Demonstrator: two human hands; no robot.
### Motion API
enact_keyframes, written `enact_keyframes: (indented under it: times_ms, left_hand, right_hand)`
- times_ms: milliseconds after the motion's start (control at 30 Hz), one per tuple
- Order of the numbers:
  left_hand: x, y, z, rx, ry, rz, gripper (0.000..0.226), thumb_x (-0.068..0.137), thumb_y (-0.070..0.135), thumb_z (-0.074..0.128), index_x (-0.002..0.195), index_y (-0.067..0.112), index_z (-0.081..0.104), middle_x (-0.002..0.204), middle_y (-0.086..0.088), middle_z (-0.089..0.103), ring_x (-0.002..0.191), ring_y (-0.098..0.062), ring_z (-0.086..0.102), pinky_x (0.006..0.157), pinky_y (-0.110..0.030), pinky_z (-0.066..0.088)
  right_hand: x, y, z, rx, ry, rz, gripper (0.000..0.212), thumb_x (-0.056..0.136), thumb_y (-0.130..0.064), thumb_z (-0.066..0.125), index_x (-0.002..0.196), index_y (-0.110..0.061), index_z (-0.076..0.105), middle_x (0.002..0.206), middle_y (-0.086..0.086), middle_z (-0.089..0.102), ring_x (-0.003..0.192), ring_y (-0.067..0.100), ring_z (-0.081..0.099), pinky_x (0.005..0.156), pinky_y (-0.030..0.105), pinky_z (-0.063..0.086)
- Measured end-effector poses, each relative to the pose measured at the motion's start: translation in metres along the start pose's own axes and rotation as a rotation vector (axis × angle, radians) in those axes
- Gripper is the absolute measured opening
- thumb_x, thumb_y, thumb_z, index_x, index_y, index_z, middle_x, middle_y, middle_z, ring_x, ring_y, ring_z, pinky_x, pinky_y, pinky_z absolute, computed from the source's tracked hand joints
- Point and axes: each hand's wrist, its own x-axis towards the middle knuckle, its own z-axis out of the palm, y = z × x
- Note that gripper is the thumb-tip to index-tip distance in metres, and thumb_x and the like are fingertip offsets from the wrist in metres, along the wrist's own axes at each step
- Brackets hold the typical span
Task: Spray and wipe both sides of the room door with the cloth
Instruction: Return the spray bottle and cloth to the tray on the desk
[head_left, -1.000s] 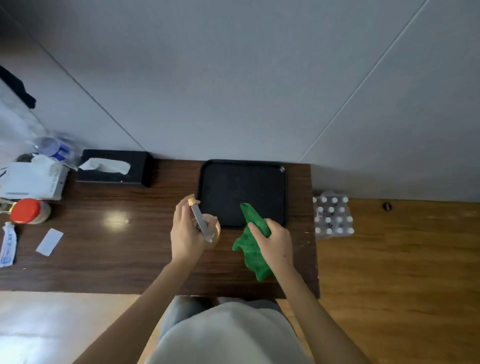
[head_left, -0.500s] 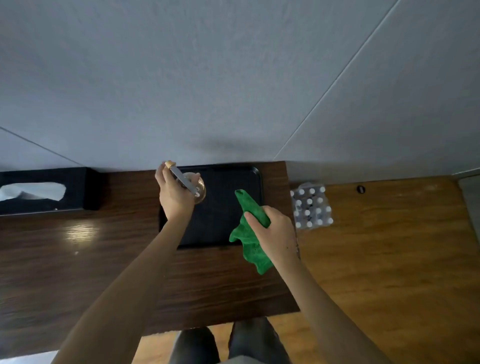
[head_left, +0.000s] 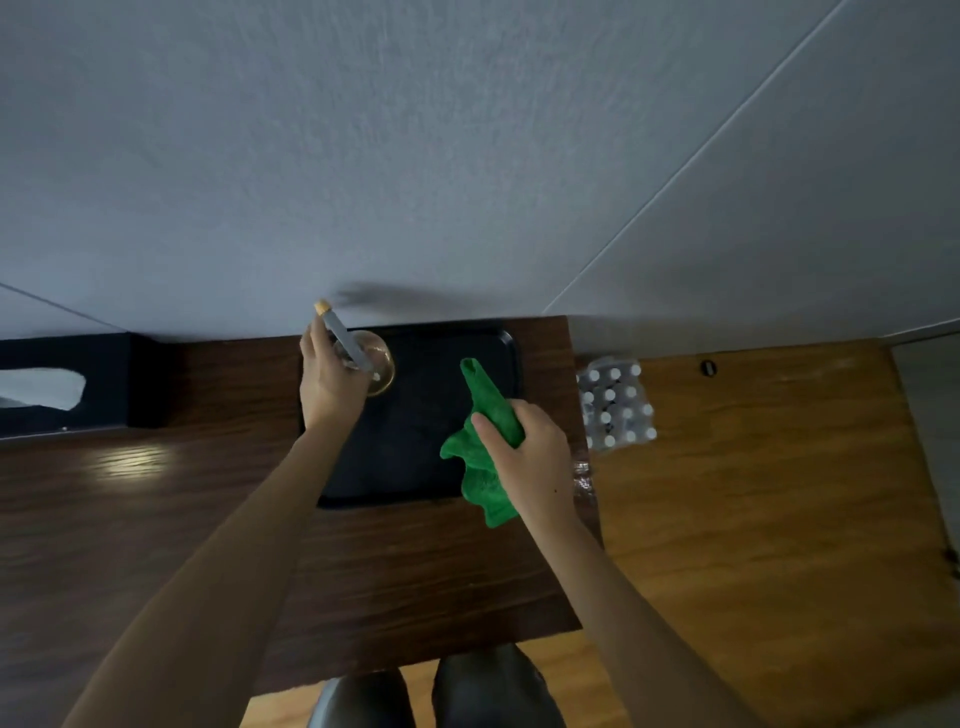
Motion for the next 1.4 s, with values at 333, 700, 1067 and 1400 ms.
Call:
enact_keyframes:
  times_ms: [333, 700, 1067, 1400]
  left_hand:
    - [-0.119, 0.051, -0.031, -0.439, -0.22, -0.008, 0.022, 0.097, 0.026, 0.055, 0.115, 0.017, 0.064, 0.109, 0.005, 0.067, 0.103, -0.006, 0.062, 0.087, -0.021, 0.049]
    - [-0.127, 0.087, -0.038, -0.399, -0.352, 0.216, 0.02, 0.09, 0.004, 0.063, 0.089, 0.024, 0.062, 0.087, 0.007, 0.066, 0.085, -0.009, 0.065, 0.075, -0.029, 0.055]
    - [-0.129, 0.098, -0.08, -0.386, -0.672, 0.445, 0.008, 0.09, 0.015, 0.056, 0.096, 0.017, 0.06, 0.09, -0.002, 0.061, 0.08, -0.017, 0.057, 0.072, -0.033, 0.048]
    - [-0.133, 0.084, -0.09, -0.598, -0.4, 0.284, 0.015, 0.095, -0.004, 0.05, 0.1, 0.008, 0.058, 0.089, -0.003, 0.071, 0.082, -0.016, 0.069, 0.07, -0.024, 0.055]
  right_hand:
    - [-0.012, -0.005, 0.008, -0.072, -0.044, -0.066, 0.042, 0.08, -0.037, 0.073, 0.114, -0.015, 0.063, 0.098, -0.007, 0.055, 0.08, 0.001, 0.054, 0.066, 0.012, 0.041]
    - [-0.04, -0.004, 0.008, 0.042, -0.069, -0.138, 0.059, 0.075, -0.026, 0.078, 0.126, -0.019, 0.051, 0.11, -0.01, 0.047, 0.096, 0.003, 0.053, 0.073, 0.014, 0.049]
    - [-0.019, -0.009, -0.032, 0.247, -0.241, -0.205, 0.071, 0.075, -0.019, 0.076, 0.132, -0.039, 0.04, 0.137, -0.018, 0.044, 0.132, 0.005, 0.037, 0.111, 0.023, 0.03]
    - [-0.002, 0.017, -0.032, 0.267, -0.475, 0.044, 0.007, 0.086, -0.013, 0.069, 0.085, -0.012, 0.062, 0.075, -0.002, 0.058, 0.068, 0.008, 0.054, 0.065, 0.025, 0.041]
